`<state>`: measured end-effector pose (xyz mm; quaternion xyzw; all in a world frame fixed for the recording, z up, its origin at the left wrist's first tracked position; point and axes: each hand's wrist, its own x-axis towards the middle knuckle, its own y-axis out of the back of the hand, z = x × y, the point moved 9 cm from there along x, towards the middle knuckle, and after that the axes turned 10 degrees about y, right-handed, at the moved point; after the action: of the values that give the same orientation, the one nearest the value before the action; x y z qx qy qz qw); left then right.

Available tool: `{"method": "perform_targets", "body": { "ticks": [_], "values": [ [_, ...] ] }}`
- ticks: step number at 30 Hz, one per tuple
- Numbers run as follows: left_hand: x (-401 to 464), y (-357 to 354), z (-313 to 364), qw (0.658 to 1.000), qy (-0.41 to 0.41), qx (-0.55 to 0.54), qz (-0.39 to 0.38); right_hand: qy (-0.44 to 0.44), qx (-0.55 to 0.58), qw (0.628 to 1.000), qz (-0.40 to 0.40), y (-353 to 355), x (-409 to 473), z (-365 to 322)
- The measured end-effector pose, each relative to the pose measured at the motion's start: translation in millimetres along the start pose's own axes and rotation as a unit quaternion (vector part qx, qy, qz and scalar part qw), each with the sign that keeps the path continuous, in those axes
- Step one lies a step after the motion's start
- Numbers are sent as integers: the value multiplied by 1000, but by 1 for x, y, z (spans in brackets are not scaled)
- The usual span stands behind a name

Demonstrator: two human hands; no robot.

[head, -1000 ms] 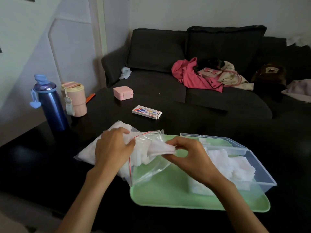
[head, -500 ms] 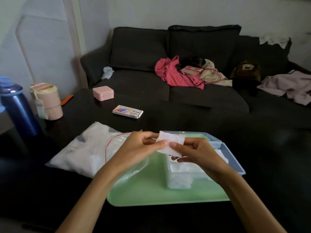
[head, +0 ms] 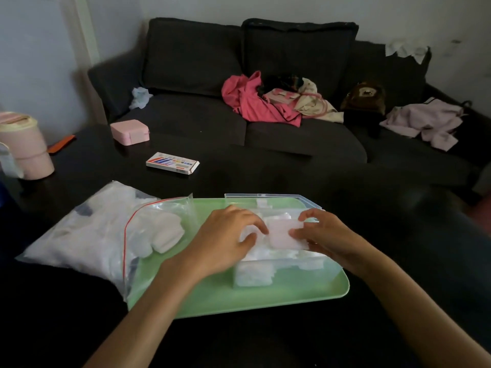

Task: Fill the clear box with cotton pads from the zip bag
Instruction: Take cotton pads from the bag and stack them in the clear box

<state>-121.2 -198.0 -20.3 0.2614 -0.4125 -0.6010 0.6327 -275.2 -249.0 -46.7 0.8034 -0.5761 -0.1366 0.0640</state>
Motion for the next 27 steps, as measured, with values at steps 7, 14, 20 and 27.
{"method": "perform_targets", "body": {
  "ticks": [7, 14, 20, 27],
  "values": [
    [6, -15, -7, 997, -13, 77, -25, -32, -343, 930, -125, -2, 14, 16],
    [6, -17, -9, 996, -5, 77, -37, 4, -468, 861, -199, -15, 14, 6],
    [4, -18, -14, 996, -5, 72, -45, 22, -443, 862, -244, -5, 8, -46],
    [2, -20, -15, 997, -2, 67, -41, -125, -392, 826, -386, -49, -7, 3]
  ]
}}
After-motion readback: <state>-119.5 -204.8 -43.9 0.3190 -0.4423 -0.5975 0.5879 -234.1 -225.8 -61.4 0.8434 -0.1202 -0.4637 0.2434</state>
